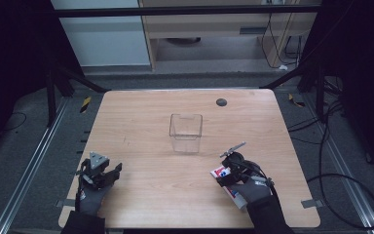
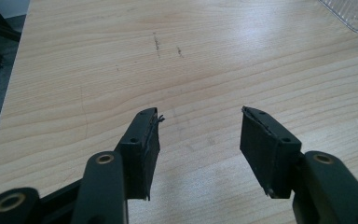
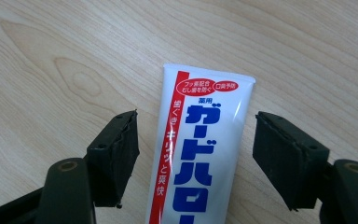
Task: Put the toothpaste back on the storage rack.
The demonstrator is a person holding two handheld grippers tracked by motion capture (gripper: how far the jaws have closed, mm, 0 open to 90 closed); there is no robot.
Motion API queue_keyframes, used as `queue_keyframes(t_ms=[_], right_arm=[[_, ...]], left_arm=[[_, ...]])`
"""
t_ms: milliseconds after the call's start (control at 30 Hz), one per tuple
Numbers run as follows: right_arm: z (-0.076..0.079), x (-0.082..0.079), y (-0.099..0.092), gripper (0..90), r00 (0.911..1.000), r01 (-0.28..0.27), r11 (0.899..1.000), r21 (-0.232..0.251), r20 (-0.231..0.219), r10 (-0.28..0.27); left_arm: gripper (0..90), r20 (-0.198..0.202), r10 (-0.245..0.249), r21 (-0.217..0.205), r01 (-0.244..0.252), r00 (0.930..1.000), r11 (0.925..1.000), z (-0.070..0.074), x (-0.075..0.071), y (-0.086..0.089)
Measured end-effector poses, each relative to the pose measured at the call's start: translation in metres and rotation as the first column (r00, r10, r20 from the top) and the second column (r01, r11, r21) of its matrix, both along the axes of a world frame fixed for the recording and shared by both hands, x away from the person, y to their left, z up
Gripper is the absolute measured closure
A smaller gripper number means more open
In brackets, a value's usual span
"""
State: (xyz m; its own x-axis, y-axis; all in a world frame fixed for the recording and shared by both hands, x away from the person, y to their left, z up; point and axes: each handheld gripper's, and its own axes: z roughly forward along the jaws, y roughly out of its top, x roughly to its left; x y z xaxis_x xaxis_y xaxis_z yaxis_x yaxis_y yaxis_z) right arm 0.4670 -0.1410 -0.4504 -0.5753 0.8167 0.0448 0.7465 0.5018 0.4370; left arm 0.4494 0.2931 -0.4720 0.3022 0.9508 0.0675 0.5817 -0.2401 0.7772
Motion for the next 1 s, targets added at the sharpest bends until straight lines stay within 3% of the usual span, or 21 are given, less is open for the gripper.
queue_keyframes(t_ms=[1000], right_arm=[[-0.023,0.008,0.001,32.2,0.9977,0.018,0.999,-0.034,-0.065,-0.020]], left_arm=[[45.8,0.001,0.001,-0.001,-0.001,1.0000,1.0000,0.000,0.000,0.000]])
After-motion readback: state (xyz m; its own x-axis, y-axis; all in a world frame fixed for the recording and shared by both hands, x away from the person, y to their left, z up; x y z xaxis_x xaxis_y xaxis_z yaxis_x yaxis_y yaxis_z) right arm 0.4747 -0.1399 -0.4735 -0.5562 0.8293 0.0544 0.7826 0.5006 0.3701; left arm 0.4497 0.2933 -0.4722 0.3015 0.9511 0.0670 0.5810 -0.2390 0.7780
